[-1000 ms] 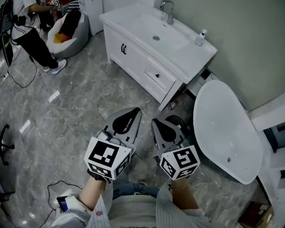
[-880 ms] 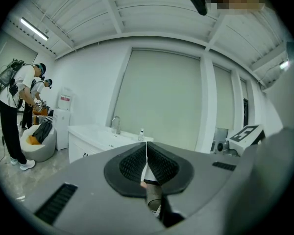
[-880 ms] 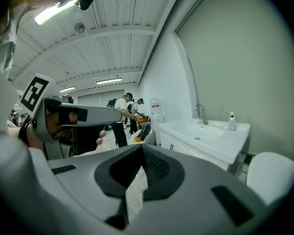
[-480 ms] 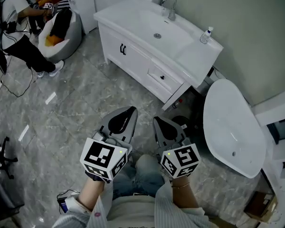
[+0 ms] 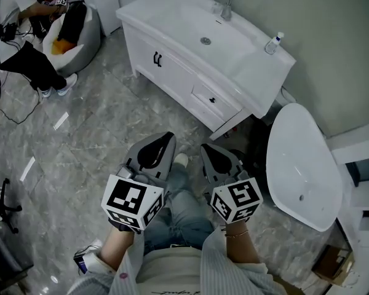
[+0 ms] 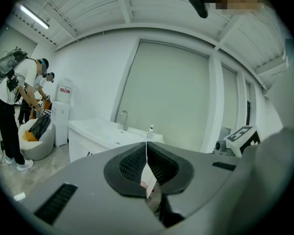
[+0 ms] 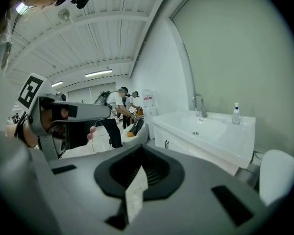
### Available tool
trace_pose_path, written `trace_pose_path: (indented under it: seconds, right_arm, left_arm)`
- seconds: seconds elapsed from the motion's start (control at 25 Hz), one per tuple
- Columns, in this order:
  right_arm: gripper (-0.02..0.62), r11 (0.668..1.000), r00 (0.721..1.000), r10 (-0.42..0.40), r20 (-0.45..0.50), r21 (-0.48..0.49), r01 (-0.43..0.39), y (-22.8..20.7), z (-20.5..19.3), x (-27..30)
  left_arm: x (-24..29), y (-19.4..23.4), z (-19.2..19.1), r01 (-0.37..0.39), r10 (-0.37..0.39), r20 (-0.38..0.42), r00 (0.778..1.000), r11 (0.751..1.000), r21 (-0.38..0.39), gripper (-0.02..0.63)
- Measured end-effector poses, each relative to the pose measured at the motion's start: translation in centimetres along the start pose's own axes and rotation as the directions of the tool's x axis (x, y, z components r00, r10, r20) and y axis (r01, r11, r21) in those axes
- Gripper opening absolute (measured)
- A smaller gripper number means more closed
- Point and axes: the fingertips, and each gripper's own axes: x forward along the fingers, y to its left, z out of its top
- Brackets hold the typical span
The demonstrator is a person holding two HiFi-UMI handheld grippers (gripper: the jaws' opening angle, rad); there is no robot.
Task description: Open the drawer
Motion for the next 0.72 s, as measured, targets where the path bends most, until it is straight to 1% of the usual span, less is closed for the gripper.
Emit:
trace_pose_path:
  seconds: [0.2,0.4,0.56,0.72]
  right_arm:
    - [0.011,1.000,1.000,0.007,-0.006,-0.013,-0.007,-2.6,1.7,4.4]
    - [0.010,1.000,0.999,0.023,-0.029,-0.018,-0.024,-5.6,3.5,8.4]
    - [0.011,1.000,0.999,0.021,-0.034,-0.016,-0.021,-8.8,5.3,11.0]
    - [0.011,1.000,1.000,0.000,-0.015,-0.007,0.000,-12.5,7.6,13.0]
  left_arm:
    - [4.1,2.9,2.0,-0.004,0.004,0.017,1.000,1.000,0.010,0.020]
    - [9.7,5.2,4.0,0.004,-0.004,0.013,1.000,1.000,0.006,0.020]
    - [14.3,6.1,5.8,0.025,-0.025,0.010,1.000,1.000,0.017,0.020]
    - [18.6,6.8,8.0,0.046,-0.047,0.022,0.999,0.998,0.034,0.020]
